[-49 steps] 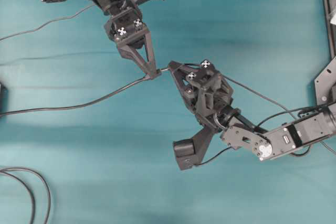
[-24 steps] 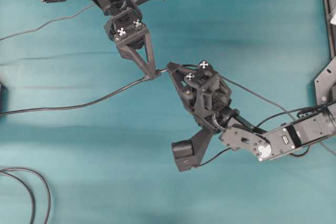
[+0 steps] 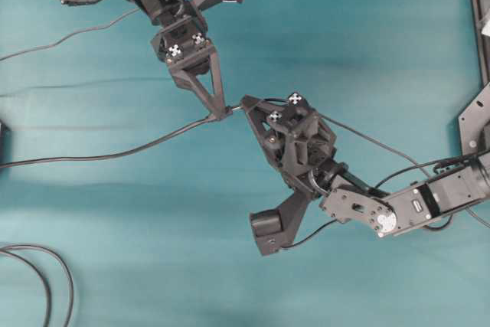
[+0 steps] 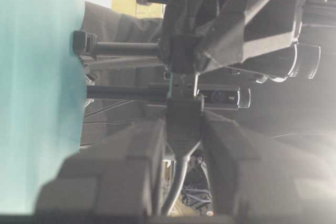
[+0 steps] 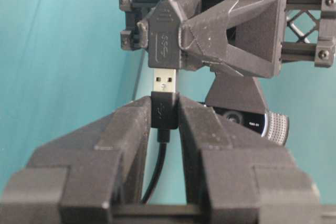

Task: Insert the USB using both arms.
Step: 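Push the silver USB plug into the black socket, aligning both grippers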

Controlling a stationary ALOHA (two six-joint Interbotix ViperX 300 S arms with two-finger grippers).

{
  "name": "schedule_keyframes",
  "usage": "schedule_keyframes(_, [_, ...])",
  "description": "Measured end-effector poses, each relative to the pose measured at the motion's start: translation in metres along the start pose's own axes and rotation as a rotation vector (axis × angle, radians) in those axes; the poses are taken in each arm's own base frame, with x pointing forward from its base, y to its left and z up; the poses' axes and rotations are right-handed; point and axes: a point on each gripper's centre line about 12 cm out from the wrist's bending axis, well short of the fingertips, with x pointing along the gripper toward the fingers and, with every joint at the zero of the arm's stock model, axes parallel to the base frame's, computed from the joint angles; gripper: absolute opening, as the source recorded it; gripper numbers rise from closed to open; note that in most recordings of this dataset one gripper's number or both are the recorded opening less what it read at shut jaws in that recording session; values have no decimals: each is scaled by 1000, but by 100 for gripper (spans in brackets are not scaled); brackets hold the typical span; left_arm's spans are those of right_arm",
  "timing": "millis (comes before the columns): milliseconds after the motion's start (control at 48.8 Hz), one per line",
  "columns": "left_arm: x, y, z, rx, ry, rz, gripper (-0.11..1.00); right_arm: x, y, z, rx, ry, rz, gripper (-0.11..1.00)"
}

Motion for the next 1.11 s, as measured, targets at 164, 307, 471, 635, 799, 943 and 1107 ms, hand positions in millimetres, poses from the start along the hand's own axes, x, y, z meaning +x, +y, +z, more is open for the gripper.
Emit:
schedule_keyframes(164, [1,2,-1,-2,11,-1,12,0,1,1,-18,-11,9,18])
schedule_keyframes(307, [3,3,-2,-6,18,-2,12,0,2,2,-37,-20,14,18])
schedule_keyframes(471, [4,3,1,0,25,-4,12,0,2,3,-45,-27,18,18])
schedule_keyframes(635, [5,4,6,8,27,-5,12,1,2,3,-47,-24,17,18])
schedule_keyframes(799, [7,6,9,13,31,-5,12,1,2,3,-46,-24,18,18])
schedule_keyframes(943, [7,6,10,15,30,-4,12,1,1,4,-45,-24,17,18])
schedule_keyframes(1107, [6,6,11,14,27,-3,12,0,1,4,-46,-25,15,18])
